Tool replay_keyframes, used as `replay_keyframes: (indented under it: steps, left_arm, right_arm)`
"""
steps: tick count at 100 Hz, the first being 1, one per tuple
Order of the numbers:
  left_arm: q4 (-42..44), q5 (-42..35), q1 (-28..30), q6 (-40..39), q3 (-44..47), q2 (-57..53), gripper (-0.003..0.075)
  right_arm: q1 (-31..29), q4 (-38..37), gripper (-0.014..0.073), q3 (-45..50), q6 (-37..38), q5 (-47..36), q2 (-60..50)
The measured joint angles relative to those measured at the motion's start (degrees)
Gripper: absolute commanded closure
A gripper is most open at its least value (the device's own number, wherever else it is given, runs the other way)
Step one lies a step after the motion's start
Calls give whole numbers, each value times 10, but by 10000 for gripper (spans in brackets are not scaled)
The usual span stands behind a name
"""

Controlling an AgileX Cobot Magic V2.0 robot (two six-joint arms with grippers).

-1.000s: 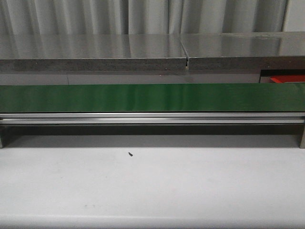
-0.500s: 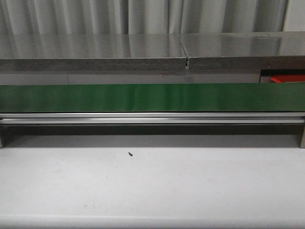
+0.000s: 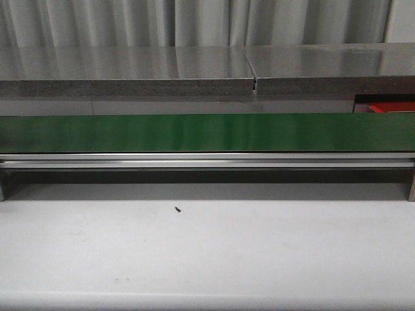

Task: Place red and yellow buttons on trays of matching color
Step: 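Grasp the yellow button with the left gripper and set it on the conveyor, then move the left gripper over a red-capped button on the table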

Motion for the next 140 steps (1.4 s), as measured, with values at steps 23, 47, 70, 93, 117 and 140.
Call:
replay_keyframes:
  steps: [23,47,70,93,117,140]
  left_arm:
    - [-2,0,0,5,-7,-6,46]
    - [3,19,0,6,-6,-74,60]
    - [50,15,11,-18,42,-166,60]
    - [80,6,103,-40,116,-239,60]
    - [96,-5,229,-44,178,-246,60]
    - [99,-49,286,-46,194,-219,60]
  right_arm:
    - [0,0,661,0,0,0,0]
    - [0,0,661,0,0,0,0]
    - [0,0,661,0,0,0,0]
    - [0,0,661,0,0,0,0]
    - [0,0,661,0,0,0,0]
    - [0,0,661,0,0,0,0]
